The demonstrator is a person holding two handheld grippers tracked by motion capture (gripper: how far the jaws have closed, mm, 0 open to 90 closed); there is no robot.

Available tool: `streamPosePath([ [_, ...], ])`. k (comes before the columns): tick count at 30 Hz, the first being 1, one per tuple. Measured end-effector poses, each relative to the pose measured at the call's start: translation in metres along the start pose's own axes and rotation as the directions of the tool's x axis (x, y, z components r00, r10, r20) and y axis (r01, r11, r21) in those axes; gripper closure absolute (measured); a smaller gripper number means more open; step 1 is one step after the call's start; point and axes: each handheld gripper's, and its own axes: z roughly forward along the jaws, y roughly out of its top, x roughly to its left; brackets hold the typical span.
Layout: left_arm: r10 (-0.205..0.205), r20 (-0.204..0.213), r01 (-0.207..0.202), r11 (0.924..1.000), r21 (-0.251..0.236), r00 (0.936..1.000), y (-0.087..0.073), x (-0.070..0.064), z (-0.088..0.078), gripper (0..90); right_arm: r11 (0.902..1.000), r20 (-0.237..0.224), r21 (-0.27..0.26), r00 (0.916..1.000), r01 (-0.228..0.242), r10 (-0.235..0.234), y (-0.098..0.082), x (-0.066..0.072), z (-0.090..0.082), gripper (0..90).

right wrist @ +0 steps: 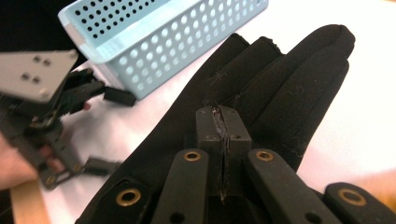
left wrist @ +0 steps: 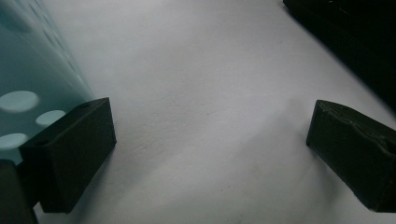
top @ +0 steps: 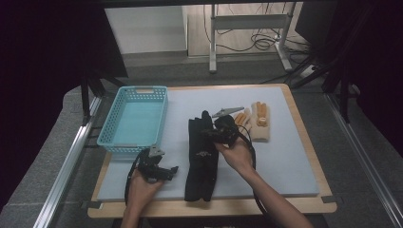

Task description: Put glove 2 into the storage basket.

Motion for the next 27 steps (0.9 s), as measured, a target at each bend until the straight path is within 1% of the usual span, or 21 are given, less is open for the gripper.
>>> streamPosePath([
  [3,-0.001,0.0,0.001,1.0,0.001,1.0,0.0,0.0,0.0,1.7,0.9994,0.005,-0.004,0.9994,-0.035,0.035,-0.012,0.008,-0.007,87.6],
  [5,-0.002,0.001,0.002,1.0,-0.002,1.0,0.0,0.0,0.0,1.7,0.9973,0.004,-0.018,0.9975,-0.071,0.071,-0.02,0.012,-0.011,87.6],
  [7,-0.002,0.001,0.002,1.0,-0.002,1.0,0.0,0.0,0.0,1.7,0.9931,-0.014,-0.022,0.9932,-0.115,0.115,-0.029,0.016,-0.014,87.6],
  [9,-0.004,0.002,0.004,1.0,-0.002,1.0,0.0,0.0,0.0,1.7,0.9898,-0.018,-0.028,0.9901,-0.139,0.139,-0.036,0.019,-0.016,87.6],
  [11,-0.001,0.0,0.001,1.0,0.0,1.0,0.0,0.0,0.0,1.7,0.9848,-0.023,-0.029,0.9851,-0.171,0.171,-0.043,0.023,-0.017,87.6],
  [15,-0.003,0.001,0.003,1.0,0.001,1.0,0.0,0.0,0.0,1.7,0.9764,-0.038,-0.04,0.9768,-0.212,0.211,-0.059,0.031,-0.018,87.6],
  [19,-0.001,0.001,0.001,1.0,0.003,1.0,0.0,0.0,0.0,1.7,0.9785,-0.021,-0.038,0.9792,-0.202,0.202,-0.072,0.039,-0.014,87.4],
  [21,-0.001,0.001,0.001,1.0,0.002,1.0,0.0,0.0,0.0,1.7,0.9837,0.002,-0.021,0.9839,-0.179,0.179,-0.079,0.041,-0.008,87.0],
  [22,-0.001,0.001,0.001,1.0,0.001,1.0,0.0,0.0,0.0,1.7,0.985,0.004,-0.013,0.9851,-0.172,0.172,-0.082,0.041,-0.005,86.0],
  [24,-0.001,0.001,0.001,1.0,0.002,1.0,0.0,0.0,0.0,1.7,0.9897,0.01,0.008,0.9897,-0.143,0.143,-0.088,0.041,-0.001,78.9],
  [26,-0.001,0.001,0.001,1.0,0.003,1.0,0.0,0.0,0.0,1.7,0.9928,0.025,0.007,0.9925,-0.12,0.119,-0.088,0.04,-0.002,65.4],
  [27,-0.001,0.001,0.001,1.0,0.002,1.0,0.0,0.0,0.0,1.7,0.9944,0.029,0.001,0.994,-0.106,0.106,-0.086,0.04,-0.005,63.4],
])
